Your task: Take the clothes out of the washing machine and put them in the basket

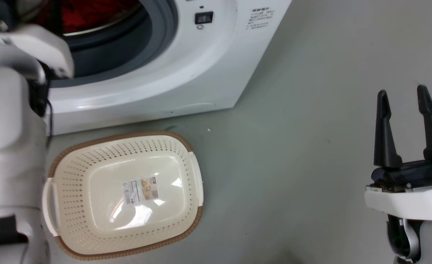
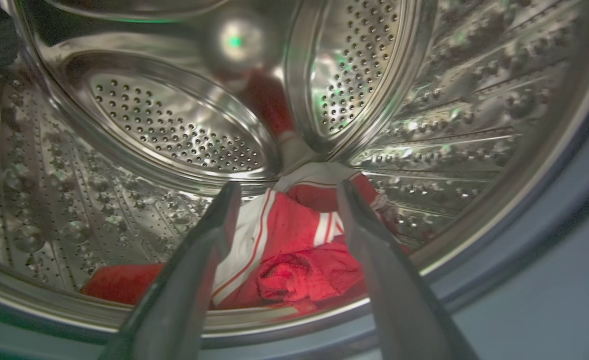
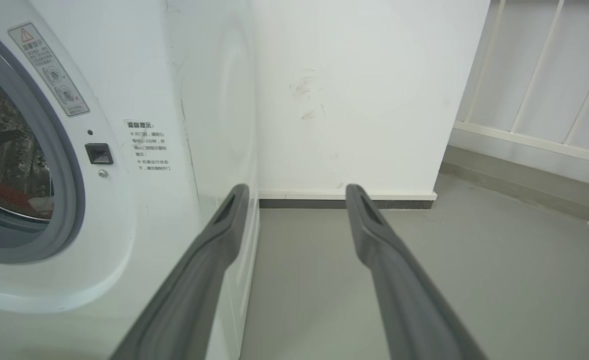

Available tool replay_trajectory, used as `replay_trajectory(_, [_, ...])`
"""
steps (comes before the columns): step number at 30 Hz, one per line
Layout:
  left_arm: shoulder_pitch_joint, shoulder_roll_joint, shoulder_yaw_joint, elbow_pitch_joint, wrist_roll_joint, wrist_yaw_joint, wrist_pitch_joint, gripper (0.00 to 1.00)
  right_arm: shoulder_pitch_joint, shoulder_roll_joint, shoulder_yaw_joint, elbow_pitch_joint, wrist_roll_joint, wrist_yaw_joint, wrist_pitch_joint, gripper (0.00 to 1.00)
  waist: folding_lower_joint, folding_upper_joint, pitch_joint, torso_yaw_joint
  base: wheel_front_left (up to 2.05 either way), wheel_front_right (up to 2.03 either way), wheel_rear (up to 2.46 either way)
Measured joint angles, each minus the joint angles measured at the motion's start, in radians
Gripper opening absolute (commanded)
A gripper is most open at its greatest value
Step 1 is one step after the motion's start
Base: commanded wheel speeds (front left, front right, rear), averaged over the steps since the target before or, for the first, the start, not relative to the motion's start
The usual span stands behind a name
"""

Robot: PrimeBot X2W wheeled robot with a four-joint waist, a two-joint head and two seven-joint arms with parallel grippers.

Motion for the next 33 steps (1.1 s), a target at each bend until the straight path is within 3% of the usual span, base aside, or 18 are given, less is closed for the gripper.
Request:
replay_trajectory(13, [-0.366,0.136,-0.079,0.179,0.007,-0.029,0.274,1.0,-0.089,0.0,0.007,-0.076,0.088,0.0,0.0,1.0,0.0,0.0,0.203,-0.094,0.0,0.0,0.0])
replay_trajectory(14, [-0.426,0.155,-0.1,0.207,-0.003,-0.032,0.343,1.0,-0.101,0.0,0.01,-0.091,0.109,0.0,0.0,1.0,0.0,0.0,0.244,-0.114,0.0,0.0,0.0])
replay_trajectory(33, [-0.783,0.247,-0.35,0.297,-0.167,-0.033,0.911,1.0,-0.131,0.0,0.022,-0.18,0.192,0.0,0.0,1.0,-0.0001,0.0,0.408,-0.226,0.0,0.0,0.0])
